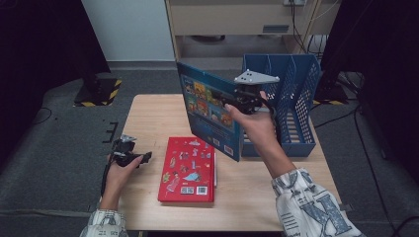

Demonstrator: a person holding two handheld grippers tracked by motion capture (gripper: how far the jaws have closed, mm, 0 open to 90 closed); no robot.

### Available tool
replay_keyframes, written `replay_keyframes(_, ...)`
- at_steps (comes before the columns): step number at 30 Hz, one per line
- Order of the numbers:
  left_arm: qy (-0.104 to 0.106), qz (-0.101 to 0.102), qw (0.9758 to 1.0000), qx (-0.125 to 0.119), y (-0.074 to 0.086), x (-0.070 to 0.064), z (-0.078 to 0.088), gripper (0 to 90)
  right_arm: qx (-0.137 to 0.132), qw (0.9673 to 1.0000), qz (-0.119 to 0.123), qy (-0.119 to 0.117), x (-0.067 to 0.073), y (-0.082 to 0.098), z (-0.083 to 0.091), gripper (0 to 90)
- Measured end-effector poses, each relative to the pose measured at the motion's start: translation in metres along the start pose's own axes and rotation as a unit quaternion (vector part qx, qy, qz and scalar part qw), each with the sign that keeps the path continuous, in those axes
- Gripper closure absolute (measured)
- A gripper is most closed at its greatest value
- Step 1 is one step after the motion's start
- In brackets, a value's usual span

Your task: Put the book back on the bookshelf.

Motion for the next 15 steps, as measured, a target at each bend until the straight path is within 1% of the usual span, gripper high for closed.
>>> replay_keyframes(1,-0.001,0.002,1.0000,0.003,0.001,0.001,-0.001,10.4,0.000,1.0000,-0.001,0.005,-0.003,-0.002,0.002,82.5)
replay_keyframes(3,-0.002,0.002,1.0000,0.005,0.002,0.001,-0.001,10.3,0.000,1.0000,-0.001,0.008,-0.004,-0.003,0.002,82.5)
replay_keyframes(5,-0.005,-0.001,0.9999,0.009,0.003,0.002,-0.001,9.9,-0.002,0.9999,0.002,0.013,-0.007,-0.005,0.004,82.4)
replay_keyframes(11,-0.007,-0.005,0.9998,0.020,0.005,0.001,-0.004,9.2,-0.004,0.9997,-0.004,0.024,-0.014,-0.008,0.008,82.4)
replay_keyframes(15,-0.008,-0.004,0.9997,0.022,0.006,0.002,-0.005,9.0,-0.006,0.9995,-0.006,0.030,-0.018,-0.009,0.011,82.4)
Point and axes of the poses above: each handheld gripper's, and its own axes: z roughly backward along the jaws, y roughly out of its underside, x roughly to its left, the point moved 8 cm from there along -z, roughly forward along the jaws, and after that the axes turned 8 degrees about y, right-handed, at the moved point
